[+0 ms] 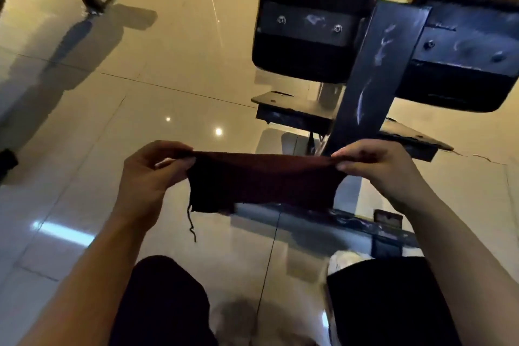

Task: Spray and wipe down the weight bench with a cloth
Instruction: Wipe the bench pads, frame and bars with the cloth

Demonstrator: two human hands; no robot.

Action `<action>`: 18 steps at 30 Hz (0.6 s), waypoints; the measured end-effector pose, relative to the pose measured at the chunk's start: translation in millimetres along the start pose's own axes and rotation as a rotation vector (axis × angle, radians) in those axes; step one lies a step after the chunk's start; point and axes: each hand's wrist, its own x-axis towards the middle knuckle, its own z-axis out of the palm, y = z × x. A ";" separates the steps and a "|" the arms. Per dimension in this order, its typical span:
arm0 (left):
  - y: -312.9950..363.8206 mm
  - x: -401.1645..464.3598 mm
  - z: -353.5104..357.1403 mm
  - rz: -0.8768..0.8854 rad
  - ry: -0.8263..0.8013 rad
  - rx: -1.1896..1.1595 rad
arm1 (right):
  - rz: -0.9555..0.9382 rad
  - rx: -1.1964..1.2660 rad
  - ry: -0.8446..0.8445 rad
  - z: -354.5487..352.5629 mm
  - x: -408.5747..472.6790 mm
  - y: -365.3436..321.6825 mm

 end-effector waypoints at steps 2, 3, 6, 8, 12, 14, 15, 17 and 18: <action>-23.0 9.1 4.9 0.032 -0.001 -0.016 | -0.013 0.035 -0.007 4.0 2.3 25.0; -34.9 13.2 8.2 0.055 0.016 -0.012 | -0.007 0.045 -0.017 5.7 1.7 35.0; -61.1 17.7 17.0 0.172 0.057 0.042 | -0.038 -0.006 -0.030 12.5 3.1 52.1; -74.8 14.6 20.5 0.261 0.076 0.127 | -0.117 -0.031 0.044 15.4 2.9 49.2; -84.9 -3.1 15.4 0.302 0.109 0.145 | -0.143 0.066 0.150 17.5 -10.9 37.1; -74.6 -14.3 11.5 0.321 0.095 0.199 | -0.106 0.069 0.133 17.3 -24.2 32.7; -66.8 -20.0 9.1 0.351 0.089 0.228 | -0.102 0.070 0.127 18.1 -30.2 29.4; -52.8 -28.9 5.3 0.421 0.098 0.266 | -0.125 0.079 0.142 19.3 -40.1 21.7; -47.0 -32.1 4.4 0.445 0.111 0.282 | -0.142 0.081 0.153 18.7 -43.9 19.0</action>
